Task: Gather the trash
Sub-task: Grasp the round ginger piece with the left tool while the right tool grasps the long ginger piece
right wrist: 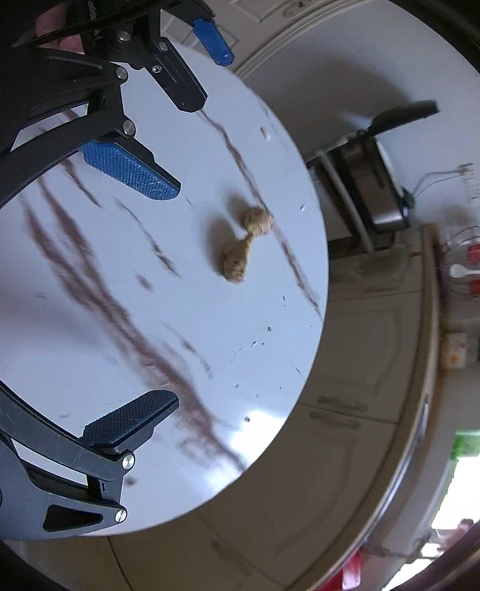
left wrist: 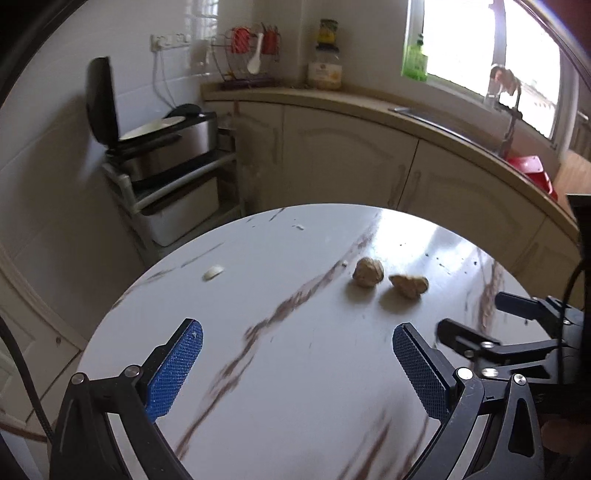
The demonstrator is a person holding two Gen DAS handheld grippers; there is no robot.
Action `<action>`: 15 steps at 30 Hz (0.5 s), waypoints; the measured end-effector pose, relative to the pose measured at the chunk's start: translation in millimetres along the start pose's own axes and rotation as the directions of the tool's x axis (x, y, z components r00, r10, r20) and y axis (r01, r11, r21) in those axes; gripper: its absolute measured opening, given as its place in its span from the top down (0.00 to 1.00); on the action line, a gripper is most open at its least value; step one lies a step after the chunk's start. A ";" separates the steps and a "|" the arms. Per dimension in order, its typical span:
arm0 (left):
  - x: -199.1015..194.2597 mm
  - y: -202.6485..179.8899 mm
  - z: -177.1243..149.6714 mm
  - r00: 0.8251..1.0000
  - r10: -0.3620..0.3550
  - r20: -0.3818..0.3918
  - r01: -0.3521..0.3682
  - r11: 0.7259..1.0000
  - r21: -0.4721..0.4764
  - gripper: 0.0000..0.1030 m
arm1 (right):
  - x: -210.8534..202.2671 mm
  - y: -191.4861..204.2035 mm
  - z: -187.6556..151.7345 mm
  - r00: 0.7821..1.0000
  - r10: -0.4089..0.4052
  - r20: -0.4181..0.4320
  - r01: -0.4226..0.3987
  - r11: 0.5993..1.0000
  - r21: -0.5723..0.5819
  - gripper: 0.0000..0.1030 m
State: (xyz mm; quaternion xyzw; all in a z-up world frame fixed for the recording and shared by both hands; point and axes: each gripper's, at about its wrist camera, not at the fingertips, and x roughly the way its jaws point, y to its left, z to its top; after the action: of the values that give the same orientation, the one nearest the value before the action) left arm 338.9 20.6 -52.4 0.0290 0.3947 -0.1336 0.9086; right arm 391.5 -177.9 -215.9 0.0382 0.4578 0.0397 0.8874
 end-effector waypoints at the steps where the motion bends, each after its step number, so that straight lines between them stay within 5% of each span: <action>1: 12.5 -2.2 8.7 1.000 0.001 -0.010 -0.001 1.000 0.008 0.01 | 9.7 -1.3 4.7 1.000 0.000 -0.012 0.000 1.000 -0.004 0.04; 10: 79.9 -1.9 39.4 0.998 -0.027 -0.060 0.029 0.999 0.020 0.01 | 48.8 4.4 25.3 1.000 -0.002 -0.027 0.000 0.997 -0.079 0.17; 15: 95.8 -6.7 40.5 0.997 -0.046 -0.068 0.049 0.998 0.035 0.02 | 43.6 11.3 23.5 1.000 0.018 0.008 -0.017 0.991 -0.136 0.56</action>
State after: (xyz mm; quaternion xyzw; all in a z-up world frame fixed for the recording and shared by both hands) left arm 428.4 -13.3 -93.7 0.0406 0.4233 -0.1614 0.8906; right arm 435.5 -162.8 -236.4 -0.0181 0.4496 0.0784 0.8896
